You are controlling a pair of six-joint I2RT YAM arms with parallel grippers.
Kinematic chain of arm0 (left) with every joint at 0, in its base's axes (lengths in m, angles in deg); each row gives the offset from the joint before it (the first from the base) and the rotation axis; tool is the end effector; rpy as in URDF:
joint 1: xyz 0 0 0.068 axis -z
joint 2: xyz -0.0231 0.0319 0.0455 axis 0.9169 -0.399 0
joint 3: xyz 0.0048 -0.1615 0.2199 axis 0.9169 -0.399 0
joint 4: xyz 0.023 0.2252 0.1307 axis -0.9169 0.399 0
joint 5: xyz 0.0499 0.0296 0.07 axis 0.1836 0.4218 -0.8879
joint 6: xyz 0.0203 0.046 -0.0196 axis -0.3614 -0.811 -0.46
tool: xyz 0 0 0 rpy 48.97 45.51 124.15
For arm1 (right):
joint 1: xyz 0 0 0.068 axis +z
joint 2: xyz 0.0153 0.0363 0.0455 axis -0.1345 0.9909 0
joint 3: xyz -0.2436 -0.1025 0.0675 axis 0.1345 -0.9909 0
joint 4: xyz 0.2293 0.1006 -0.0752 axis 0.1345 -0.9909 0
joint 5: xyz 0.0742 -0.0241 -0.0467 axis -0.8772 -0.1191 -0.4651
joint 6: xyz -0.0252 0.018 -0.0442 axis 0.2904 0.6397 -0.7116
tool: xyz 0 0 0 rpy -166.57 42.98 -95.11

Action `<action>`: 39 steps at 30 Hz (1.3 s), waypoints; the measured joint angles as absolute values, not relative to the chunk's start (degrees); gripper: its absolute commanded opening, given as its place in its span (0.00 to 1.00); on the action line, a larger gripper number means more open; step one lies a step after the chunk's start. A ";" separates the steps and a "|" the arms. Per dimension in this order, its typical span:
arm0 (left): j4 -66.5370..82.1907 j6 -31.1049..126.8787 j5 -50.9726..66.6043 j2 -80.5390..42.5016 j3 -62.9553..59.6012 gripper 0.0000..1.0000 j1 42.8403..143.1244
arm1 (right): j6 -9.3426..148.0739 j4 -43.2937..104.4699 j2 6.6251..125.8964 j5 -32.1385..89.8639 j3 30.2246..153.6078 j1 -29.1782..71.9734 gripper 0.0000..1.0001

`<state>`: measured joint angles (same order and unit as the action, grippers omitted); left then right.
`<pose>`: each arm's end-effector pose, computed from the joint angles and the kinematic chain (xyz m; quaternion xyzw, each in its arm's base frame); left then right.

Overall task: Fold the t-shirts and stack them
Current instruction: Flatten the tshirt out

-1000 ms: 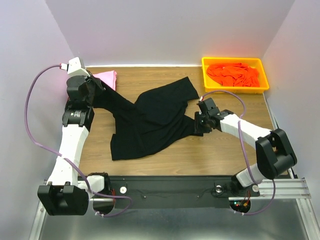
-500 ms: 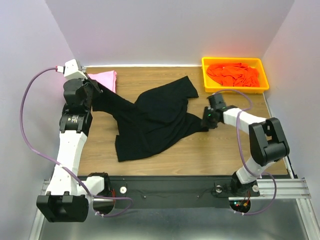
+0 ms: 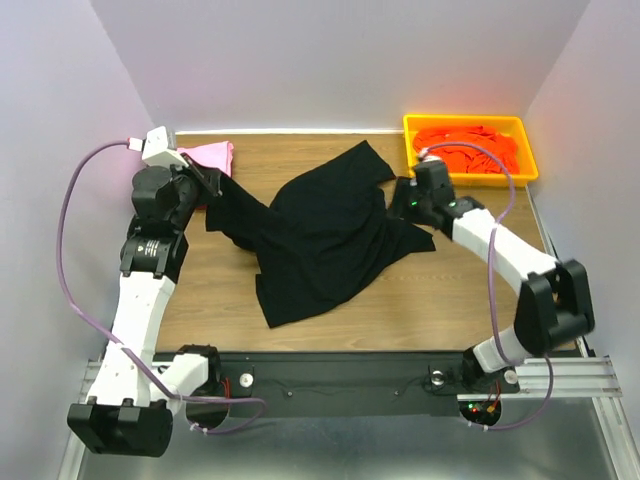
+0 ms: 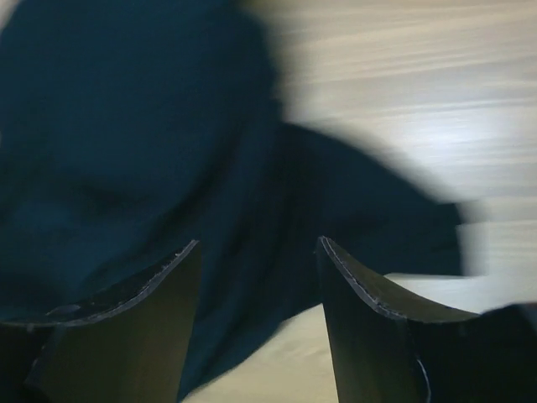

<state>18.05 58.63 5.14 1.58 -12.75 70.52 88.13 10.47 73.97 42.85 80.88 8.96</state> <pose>0.2134 -0.0186 0.4122 -0.0805 0.7137 -0.1925 0.6686 0.3268 0.0940 0.2544 0.0927 0.9177 0.0904 0.3756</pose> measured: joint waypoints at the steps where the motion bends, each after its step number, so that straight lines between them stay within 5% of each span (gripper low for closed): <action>1: 18.03 59.07 5.62 1.78 -12.75 0.00 71.04 | 88.51 11.06 71.24 42.35 79.79 12.83 0.63; 9: 18.51 60.78 7.00 1.65 -7.59 0.00 74.45 | 93.31 13.56 60.86 38.44 67.09 36.13 0.71; 18: 15.21 61.76 8.44 1.65 -1.42 0.00 77.40 | 101.27 18.34 60.97 35.44 54.50 36.39 0.91; 27: 15.27 62.28 9.66 0.23 -1.55 0.00 79.59 | 115.15 35.30 63.66 32.34 47.90 36.39 0.93; 30: 15.27 62.28 9.66 0.27 -1.84 0.00 80.18 | 120.22 42.32 65.43 32.06 45.82 36.28 0.80; 36: 15.27 60.91 8.31 0.25 -1.82 0.00 80.88 | 125.38 49.62 68.60 32.17 43.00 36.24 0.18; 37: 15.32 60.38 7.74 0.25 -1.82 0.00 81.05 | 125.68 49.49 68.62 32.43 42.67 36.24 0.01; 39: 15.34 59.25 6.73 0.25 -1.82 0.00 81.07 | 125.60 48.02 68.14 33.26 42.94 36.24 0.01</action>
<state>15.34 59.25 6.73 0.25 -1.82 81.07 125.60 48.02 68.14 33.26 42.94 36.24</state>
